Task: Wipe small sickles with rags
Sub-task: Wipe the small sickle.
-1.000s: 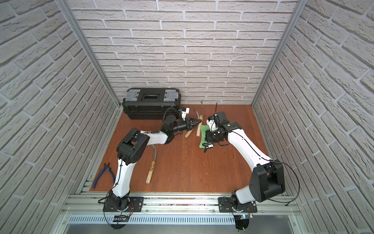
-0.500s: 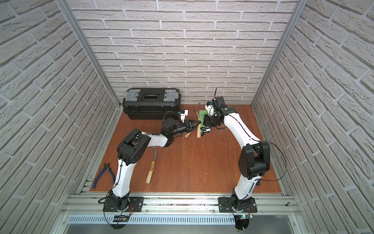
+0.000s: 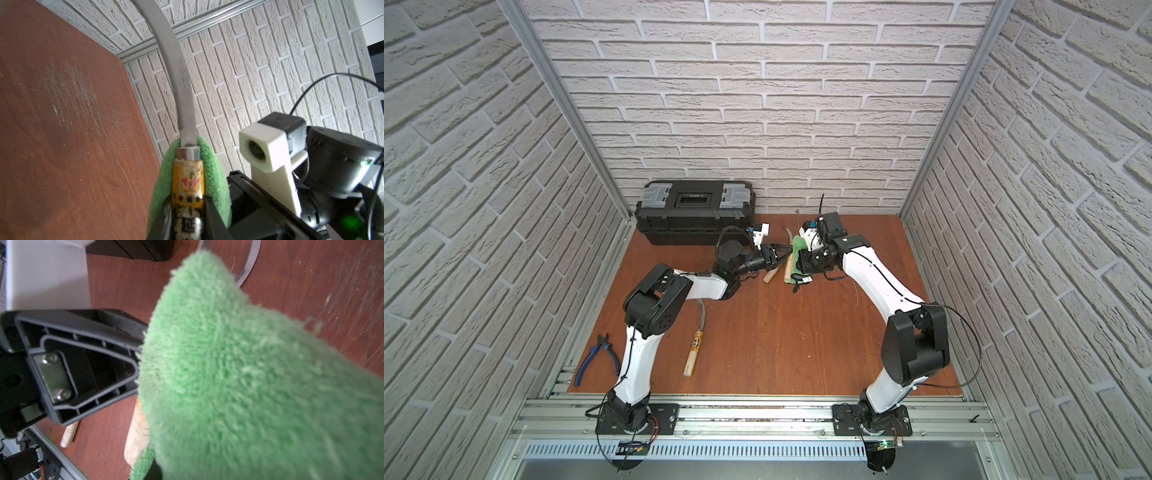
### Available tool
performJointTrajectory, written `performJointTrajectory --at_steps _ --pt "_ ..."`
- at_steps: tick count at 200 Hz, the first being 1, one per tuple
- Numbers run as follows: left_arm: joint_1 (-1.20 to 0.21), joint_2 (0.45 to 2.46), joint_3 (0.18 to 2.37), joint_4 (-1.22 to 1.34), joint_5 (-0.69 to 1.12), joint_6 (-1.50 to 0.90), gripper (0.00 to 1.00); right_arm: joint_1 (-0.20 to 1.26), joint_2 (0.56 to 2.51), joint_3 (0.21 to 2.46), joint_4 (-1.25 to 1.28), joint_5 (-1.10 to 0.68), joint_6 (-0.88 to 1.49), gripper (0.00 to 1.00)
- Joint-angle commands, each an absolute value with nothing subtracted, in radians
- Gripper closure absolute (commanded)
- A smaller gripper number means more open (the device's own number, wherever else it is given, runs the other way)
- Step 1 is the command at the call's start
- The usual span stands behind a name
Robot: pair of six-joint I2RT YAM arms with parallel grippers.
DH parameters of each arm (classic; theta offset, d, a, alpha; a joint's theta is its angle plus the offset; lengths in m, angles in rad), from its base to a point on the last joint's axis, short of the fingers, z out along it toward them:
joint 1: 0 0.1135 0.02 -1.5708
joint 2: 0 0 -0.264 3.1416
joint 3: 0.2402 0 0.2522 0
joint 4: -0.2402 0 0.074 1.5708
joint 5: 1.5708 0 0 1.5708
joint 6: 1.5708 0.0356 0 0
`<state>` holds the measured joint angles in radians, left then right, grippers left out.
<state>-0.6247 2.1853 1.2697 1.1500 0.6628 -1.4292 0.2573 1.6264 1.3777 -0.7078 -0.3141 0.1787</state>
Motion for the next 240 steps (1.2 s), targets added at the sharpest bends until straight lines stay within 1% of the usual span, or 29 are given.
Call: performJointTrajectory --at_steps 1,42,67,94,128,161,208,240 --pt "-0.637 2.17 1.325 1.271 0.661 -1.434 1.0 0.33 1.589 1.308 -0.636 -0.451 0.22 0.97" --pt "-0.632 2.166 1.322 1.264 0.658 -1.424 1.0 0.362 1.534 1.197 -0.577 -0.454 0.272 0.97" --pt "-0.628 2.161 1.31 1.266 0.661 -1.422 1.0 0.359 1.477 1.16 -0.608 -0.413 0.275 0.97" --pt "-0.625 2.152 1.291 1.273 0.659 -1.42 1.0 0.328 1.431 1.166 -0.685 -0.364 0.256 0.97" --pt "-0.623 2.137 1.26 1.288 0.66 -1.423 1.0 0.236 1.414 1.197 -0.731 -0.35 0.231 0.97" --pt "-0.625 2.127 1.231 1.313 0.655 -1.436 1.0 0.188 1.479 1.307 -0.738 -0.36 0.202 0.97" --pt "-0.636 2.134 1.218 1.344 0.649 -1.456 1.0 0.189 1.628 1.496 -0.753 -0.393 0.195 0.97" --pt "-0.637 2.153 1.238 1.363 0.647 -1.476 1.0 0.206 1.672 1.548 -0.769 -0.447 0.18 0.97"
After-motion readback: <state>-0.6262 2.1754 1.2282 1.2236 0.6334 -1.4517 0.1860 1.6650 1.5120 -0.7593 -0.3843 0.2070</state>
